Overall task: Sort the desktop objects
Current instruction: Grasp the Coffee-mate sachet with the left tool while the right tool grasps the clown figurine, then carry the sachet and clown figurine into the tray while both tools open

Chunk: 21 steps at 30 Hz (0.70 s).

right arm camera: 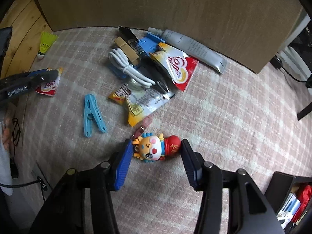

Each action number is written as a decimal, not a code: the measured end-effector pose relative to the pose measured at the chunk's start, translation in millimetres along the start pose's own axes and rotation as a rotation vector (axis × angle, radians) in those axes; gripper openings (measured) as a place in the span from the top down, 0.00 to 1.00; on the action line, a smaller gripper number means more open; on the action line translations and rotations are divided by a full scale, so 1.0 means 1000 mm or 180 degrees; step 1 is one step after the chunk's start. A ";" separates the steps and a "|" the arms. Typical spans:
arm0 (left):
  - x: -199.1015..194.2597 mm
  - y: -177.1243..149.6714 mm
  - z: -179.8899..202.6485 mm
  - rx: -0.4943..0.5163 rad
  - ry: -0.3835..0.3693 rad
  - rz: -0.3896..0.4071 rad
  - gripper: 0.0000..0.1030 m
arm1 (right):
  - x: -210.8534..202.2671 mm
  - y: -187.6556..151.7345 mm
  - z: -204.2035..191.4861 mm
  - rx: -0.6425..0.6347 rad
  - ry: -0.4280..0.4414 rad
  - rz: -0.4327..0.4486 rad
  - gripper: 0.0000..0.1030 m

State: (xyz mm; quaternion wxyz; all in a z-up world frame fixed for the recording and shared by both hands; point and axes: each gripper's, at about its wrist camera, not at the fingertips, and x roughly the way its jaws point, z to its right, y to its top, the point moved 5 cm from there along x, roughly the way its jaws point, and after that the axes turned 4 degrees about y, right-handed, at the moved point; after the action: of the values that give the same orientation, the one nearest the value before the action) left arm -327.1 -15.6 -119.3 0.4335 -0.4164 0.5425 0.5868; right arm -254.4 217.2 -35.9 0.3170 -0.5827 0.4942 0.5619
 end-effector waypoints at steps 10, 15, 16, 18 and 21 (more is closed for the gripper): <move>-0.002 -0.015 0.000 -0.0009 -0.0158 0.0005 0.88 | -0.027 -0.015 0.027 0.0214 0.0143 0.0141 0.53; -0.023 -0.023 0.023 0.0158 -0.0216 0.0131 0.88 | -0.059 -0.028 0.042 0.0235 0.0167 0.0268 0.53; -0.029 -0.024 0.032 0.0233 -0.0228 0.0153 0.88 | -0.065 -0.031 0.046 0.0255 0.0172 0.0298 0.53; -0.042 -0.035 0.057 0.0311 -0.0276 0.0192 0.88 | -0.079 -0.041 0.056 0.0309 0.0184 0.0350 0.53; -0.062 -0.045 0.108 0.0473 -0.0406 0.0247 0.88 | -0.098 -0.057 0.071 0.0392 0.0169 0.0407 0.53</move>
State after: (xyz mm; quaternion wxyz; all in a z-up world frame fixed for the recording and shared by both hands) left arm -269.1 90.7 -65.5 0.4738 -0.3236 0.5716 0.5866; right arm -213.4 322.2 36.2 0.3024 -0.5440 0.5723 0.5338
